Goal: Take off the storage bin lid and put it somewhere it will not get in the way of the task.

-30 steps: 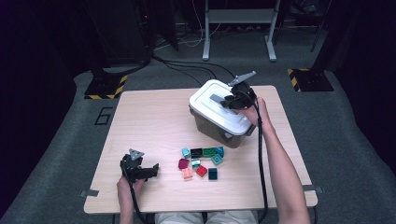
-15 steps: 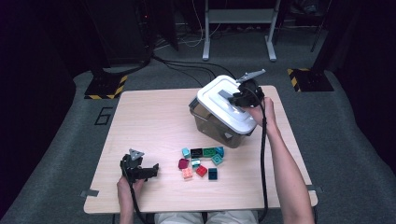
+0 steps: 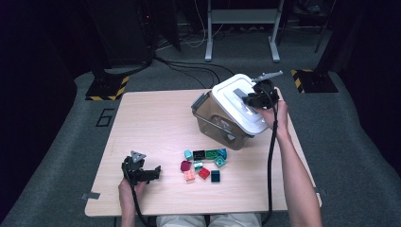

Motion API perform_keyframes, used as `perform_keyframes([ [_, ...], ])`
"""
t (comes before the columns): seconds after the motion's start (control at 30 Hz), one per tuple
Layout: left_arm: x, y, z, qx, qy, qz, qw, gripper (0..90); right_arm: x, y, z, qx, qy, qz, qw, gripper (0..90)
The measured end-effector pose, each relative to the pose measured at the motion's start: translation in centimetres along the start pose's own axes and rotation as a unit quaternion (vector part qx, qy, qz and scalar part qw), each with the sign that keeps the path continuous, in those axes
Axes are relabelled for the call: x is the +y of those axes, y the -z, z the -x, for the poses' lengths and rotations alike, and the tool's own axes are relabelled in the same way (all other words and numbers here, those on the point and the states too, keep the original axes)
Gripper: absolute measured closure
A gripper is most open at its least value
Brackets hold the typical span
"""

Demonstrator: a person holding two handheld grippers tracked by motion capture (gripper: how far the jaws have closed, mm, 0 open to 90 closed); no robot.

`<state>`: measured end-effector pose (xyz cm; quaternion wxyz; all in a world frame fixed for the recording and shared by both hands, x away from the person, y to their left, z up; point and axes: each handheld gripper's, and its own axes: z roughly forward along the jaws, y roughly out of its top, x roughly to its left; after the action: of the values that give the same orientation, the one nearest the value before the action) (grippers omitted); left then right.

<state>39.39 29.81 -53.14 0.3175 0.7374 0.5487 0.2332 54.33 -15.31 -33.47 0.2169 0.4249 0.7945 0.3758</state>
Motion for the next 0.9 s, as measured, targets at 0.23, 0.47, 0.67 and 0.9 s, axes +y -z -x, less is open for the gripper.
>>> perform_keyframes([
  [0.23,0.0,0.0,0.0,0.0,0.001,-0.001,1.0,1.0,-0.8,1.1,1.3,-0.02,-0.02,0.006,0.9996,66.9],
  [0.47,0.0,0.0,0.0,0.0,0.001,0.0,1.0,1.0,-1.6,1.6,2.2,-0.039,-0.04,0.007,0.9984,66.9],
  [0.67,0.0,0.0,0.0,0.0,0.0,0.0,1.0,1.0,-2.6,2.3,3.4,-0.058,-0.056,0.01,0.9967,66.9],
  [0.9,0.0,0.0,0.0,0.0,0.0,0.0,1.0,1.0,-3.5,3.0,4.7,-0.083,-0.079,0.011,0.9934,66.9],
])
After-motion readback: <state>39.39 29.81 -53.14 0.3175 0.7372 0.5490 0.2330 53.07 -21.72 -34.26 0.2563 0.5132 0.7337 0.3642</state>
